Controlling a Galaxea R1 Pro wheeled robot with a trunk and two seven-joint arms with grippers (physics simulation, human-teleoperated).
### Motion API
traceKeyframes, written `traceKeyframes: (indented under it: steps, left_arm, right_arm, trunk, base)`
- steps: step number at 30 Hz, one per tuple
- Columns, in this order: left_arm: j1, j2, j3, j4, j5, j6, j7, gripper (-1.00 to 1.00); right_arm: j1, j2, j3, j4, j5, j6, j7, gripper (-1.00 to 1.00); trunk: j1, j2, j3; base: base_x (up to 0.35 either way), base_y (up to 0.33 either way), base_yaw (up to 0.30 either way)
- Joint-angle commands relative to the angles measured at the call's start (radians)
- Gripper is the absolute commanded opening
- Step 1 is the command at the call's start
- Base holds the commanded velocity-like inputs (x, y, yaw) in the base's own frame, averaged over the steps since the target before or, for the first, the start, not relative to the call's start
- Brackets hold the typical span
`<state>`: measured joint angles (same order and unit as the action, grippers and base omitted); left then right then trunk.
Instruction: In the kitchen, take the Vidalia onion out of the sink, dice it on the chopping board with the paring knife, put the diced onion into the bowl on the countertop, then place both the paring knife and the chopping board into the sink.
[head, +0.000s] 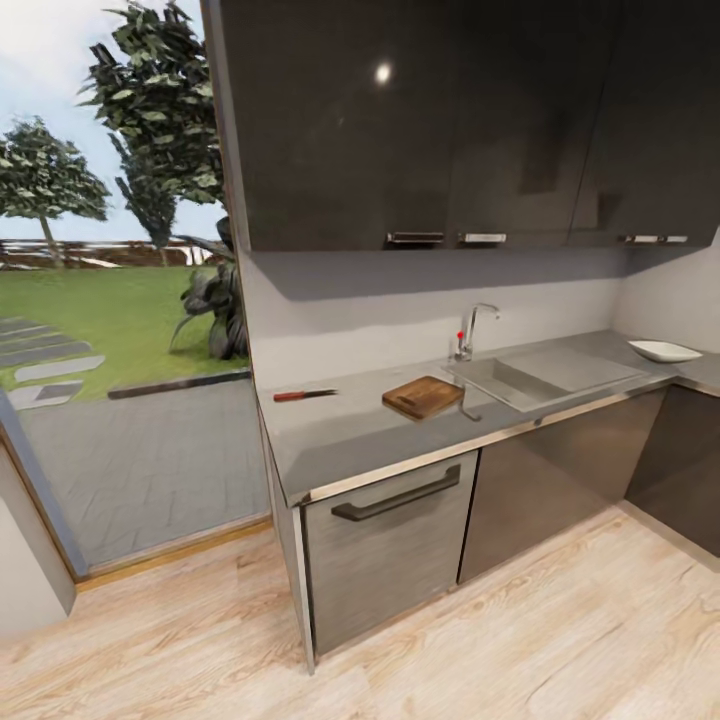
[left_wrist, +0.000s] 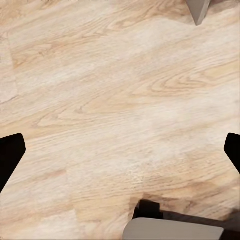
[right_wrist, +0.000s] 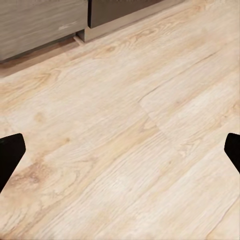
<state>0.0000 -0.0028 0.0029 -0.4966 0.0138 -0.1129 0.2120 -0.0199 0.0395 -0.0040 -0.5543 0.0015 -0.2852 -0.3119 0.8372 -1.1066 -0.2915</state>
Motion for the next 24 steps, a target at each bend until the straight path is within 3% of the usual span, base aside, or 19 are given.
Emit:
traceKeyframes:
  steps: [1,24]
  left_arm:
    - [0.000,0.000,0.000,-0.001,0.002,-0.002,0.003,1.00]
    - [0.000,0.000,0.000,0.000,0.002,-0.002,0.003,1.00]
  right_arm:
    - [0.000,0.000,0.000,0.001,0.000,-0.003,-0.003,1.00]
    - [-0.001,0.000,0.001,0.001,0.000,-0.003,-0.003,1.00]
  trunk:
    - [-0.004,0.007,0.002]
    - [-0.092,0.168,0.074]
  base:
    - [0.000,0.000,0.000]
    - [0.000,0.000,0.000]
